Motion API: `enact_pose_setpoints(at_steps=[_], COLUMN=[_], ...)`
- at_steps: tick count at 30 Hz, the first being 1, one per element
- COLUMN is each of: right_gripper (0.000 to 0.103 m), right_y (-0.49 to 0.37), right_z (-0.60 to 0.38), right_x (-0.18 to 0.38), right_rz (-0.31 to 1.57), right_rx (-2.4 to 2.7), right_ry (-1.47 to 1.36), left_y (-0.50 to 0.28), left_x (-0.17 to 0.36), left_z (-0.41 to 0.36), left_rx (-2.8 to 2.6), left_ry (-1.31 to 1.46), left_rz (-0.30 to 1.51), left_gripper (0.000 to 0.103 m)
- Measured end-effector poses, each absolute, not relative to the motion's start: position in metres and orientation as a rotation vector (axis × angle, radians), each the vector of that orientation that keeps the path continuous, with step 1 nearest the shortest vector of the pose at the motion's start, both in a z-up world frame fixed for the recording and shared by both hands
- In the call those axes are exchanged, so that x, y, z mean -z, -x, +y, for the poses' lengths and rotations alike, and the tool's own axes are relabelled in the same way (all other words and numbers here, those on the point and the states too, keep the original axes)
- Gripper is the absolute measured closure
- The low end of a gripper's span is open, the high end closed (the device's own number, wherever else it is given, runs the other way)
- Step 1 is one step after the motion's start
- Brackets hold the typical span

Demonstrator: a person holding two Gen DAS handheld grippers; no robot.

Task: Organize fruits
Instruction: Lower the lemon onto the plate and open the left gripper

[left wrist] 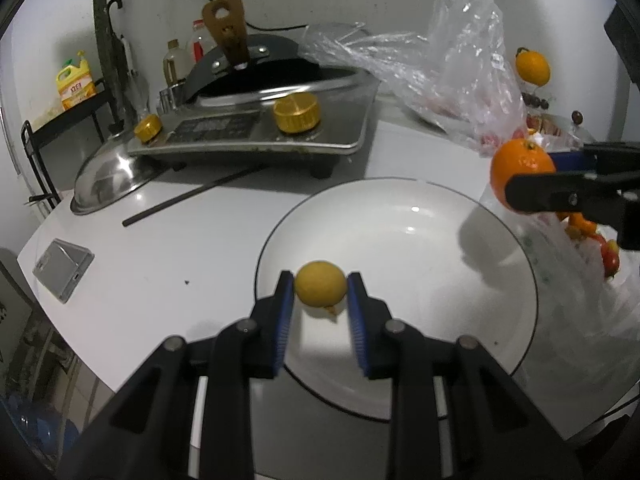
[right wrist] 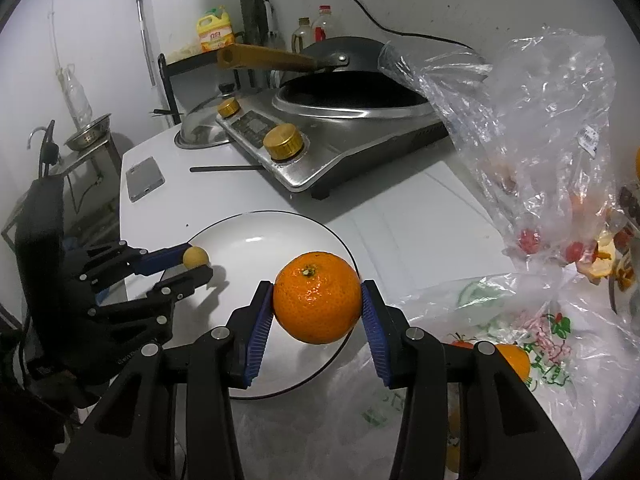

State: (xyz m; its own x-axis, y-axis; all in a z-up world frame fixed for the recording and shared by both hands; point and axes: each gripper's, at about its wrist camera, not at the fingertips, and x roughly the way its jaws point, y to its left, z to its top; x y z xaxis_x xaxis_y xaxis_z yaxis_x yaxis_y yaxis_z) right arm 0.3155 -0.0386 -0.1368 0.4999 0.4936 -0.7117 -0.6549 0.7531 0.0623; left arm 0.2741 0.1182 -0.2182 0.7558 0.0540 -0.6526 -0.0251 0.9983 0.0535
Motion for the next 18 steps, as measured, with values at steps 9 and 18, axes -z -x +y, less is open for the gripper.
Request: enact_pose_setpoints(at_steps=[9, 18], right_gripper=[0.057, 0.057], right_y=[-0.318, -0.320], right_z=[-0.035, -0.025], right_x=[0.142, 0.144], right_rz=[0.792, 0.794], right_rx=[-0.708, -0.714], right_ry=[0.234, 0.245], left_y=[-0.277, -0.277], left_x=[0.224, 0.222], left_z=[0.120, 0.127], left_rx=[-0.047, -0.042], left_ry=[-0.035, -0.004], left_rz=[0.729, 0.721], left_gripper=[0.075, 0.072])
